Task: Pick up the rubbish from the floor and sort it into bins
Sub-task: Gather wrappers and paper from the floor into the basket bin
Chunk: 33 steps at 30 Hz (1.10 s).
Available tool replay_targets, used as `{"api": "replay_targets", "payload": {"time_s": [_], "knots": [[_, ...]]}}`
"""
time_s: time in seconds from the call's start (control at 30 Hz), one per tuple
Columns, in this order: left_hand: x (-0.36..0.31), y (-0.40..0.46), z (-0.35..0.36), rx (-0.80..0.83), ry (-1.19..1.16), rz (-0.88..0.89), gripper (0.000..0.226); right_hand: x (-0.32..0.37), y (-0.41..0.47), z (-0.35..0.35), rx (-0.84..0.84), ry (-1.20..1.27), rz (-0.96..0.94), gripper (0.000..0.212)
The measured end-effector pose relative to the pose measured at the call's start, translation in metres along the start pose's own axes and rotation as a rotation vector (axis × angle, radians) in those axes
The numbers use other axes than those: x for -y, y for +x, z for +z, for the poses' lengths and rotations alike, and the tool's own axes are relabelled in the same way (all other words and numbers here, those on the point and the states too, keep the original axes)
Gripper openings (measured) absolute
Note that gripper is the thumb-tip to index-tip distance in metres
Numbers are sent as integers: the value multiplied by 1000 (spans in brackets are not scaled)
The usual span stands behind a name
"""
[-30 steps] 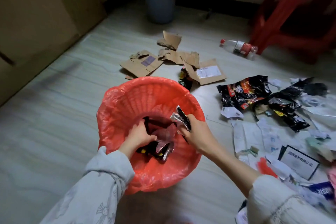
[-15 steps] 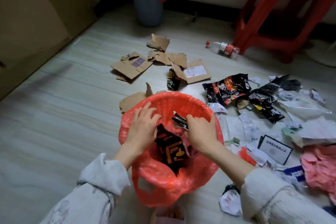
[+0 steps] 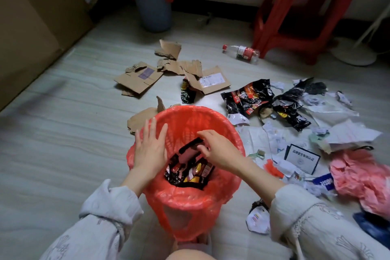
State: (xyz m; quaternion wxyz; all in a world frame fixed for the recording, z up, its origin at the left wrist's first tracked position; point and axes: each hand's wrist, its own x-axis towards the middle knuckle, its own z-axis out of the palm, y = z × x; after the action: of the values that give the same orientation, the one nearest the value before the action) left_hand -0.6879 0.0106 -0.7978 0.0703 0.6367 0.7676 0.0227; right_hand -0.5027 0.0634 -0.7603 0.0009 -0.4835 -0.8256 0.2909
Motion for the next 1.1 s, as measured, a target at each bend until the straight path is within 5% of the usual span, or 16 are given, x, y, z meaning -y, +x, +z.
{"api": "replay_targets", "payload": {"time_s": [0.2, 0.47, 0.6, 0.9, 1.1], "knots": [[-87, 5, -55, -71, -212, 281, 60, -14, -76, -54, -302, 69, 123, 38], [-230, -19, -132, -37, -92, 767, 52, -91, -173, -84, -386, 148, 448, 40], [-283, -41, -101, 38, -70, 755, 43, -134, -205, -64, -273, 179, 521, 43], [-277, -102, 100, 648, 51, 605, 51, -232, -243, 54, 60, 187, 638, 44], [-258, -129, 170, 795, 236, 704, 81, -255, -253, 140, 404, -23, 469, 100]]}}
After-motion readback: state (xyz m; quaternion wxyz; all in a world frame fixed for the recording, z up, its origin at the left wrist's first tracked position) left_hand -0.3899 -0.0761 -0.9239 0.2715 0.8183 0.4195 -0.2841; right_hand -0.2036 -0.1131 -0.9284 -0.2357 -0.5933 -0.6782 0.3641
